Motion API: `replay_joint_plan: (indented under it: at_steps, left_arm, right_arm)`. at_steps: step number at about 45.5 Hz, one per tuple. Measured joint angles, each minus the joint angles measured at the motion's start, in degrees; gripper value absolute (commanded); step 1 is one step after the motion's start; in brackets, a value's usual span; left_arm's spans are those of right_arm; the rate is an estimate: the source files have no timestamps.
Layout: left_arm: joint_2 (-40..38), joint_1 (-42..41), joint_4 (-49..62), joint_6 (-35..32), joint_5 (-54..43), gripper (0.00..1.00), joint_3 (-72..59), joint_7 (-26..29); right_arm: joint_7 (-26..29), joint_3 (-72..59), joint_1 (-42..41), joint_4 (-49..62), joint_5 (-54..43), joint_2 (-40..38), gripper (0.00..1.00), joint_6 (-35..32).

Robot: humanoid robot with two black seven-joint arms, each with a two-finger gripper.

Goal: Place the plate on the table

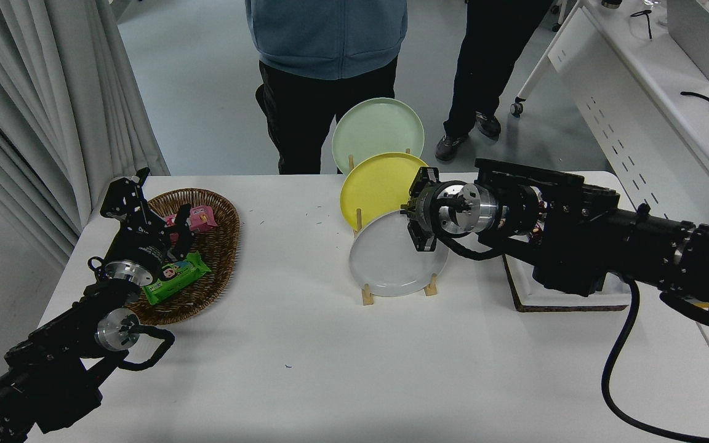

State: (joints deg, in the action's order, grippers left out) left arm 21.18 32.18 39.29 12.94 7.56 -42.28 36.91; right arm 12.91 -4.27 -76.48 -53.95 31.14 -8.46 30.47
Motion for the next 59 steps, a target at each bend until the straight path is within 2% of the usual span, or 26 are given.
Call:
replay_joint_plan:
  at_steps: [20, 38, 59]
  left_arm:
    - [0.0, 0.0, 0.0, 0.0, 0.0, 1.0, 0.0, 0.0]
    - [0.0, 0.0, 0.0, 0.0, 0.0, 1.0, 0.0, 0.0]
    - [0.0, 0.0, 0.0, 0.0, 0.0, 1.0, 0.0, 0.0]
  right_arm:
    - [5.0, 7.9, -1.9, -0.8, -2.8, -3.2, 0.0, -0.1]
    - [9.7, 12.3, -8.6, -2.9, -2.8, -7.3, 0.0, 0.7]
    - [11.7, 13.9, -16.2, -4.3, 0.0, -9.2, 0.0, 2.2]
